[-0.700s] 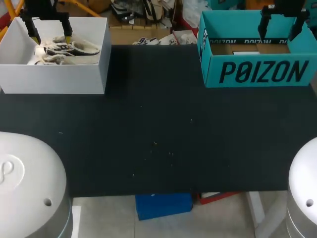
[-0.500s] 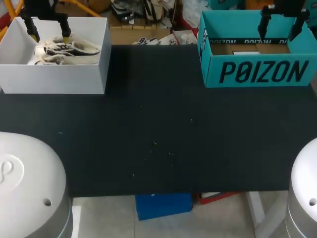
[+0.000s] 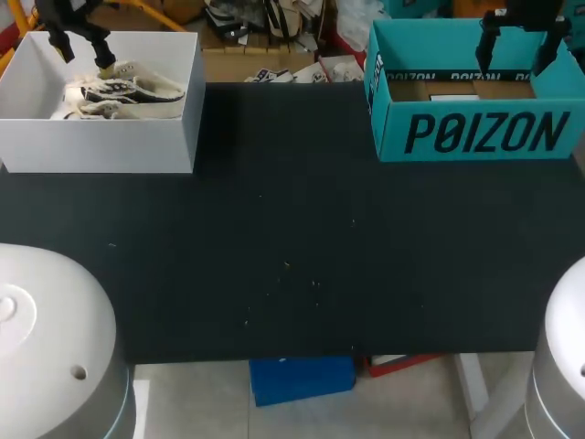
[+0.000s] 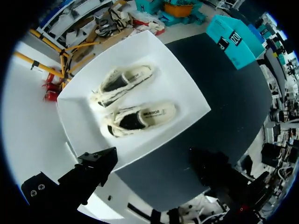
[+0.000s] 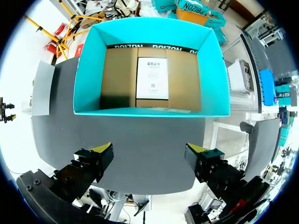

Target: Take the shoe out of the shoebox, open the shoe tongue, remove and reinsert the insole, then place the shoe into the shoebox

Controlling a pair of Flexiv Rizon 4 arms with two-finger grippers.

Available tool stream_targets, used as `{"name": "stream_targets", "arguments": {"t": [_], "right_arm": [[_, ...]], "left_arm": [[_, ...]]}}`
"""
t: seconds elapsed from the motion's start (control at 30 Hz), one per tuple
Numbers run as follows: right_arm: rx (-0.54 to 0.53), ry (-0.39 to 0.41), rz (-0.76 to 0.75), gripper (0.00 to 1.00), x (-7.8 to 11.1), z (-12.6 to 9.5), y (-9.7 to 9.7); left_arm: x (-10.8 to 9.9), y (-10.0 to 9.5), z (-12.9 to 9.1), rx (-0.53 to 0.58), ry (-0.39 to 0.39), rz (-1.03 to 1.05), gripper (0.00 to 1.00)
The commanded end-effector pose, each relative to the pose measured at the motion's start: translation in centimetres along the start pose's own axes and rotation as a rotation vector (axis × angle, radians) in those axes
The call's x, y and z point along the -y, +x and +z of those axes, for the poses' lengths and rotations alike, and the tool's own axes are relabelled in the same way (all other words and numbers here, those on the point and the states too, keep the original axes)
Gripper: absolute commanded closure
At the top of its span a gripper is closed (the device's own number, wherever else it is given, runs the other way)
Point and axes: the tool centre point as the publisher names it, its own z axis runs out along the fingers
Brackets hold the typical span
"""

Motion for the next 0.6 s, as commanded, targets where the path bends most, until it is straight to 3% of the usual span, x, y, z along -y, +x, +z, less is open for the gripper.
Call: {"name": "stream_targets", "arguments": {"t": [0.03, 0.43, 0.6], "right_arm": [[0.0, 0.001, 0.0, 0.0, 0.0, 0.0, 0.0], [0.0, 0.001, 0.0, 0.0, 0.0, 0.0, 0.0], [0.0, 0.001, 0.0, 0.0, 0.0, 0.0, 0.0]], "left_arm": [[0.5, -0.8, -0.5, -0.099, -0.094, 0.913, 0.0], [0.5, -0.8, -0.5, -0.099, -0.094, 0.913, 0.0], [-0.2, -2.5, 0.6, -0.059, -0.044, 0.869, 0.0]]}}
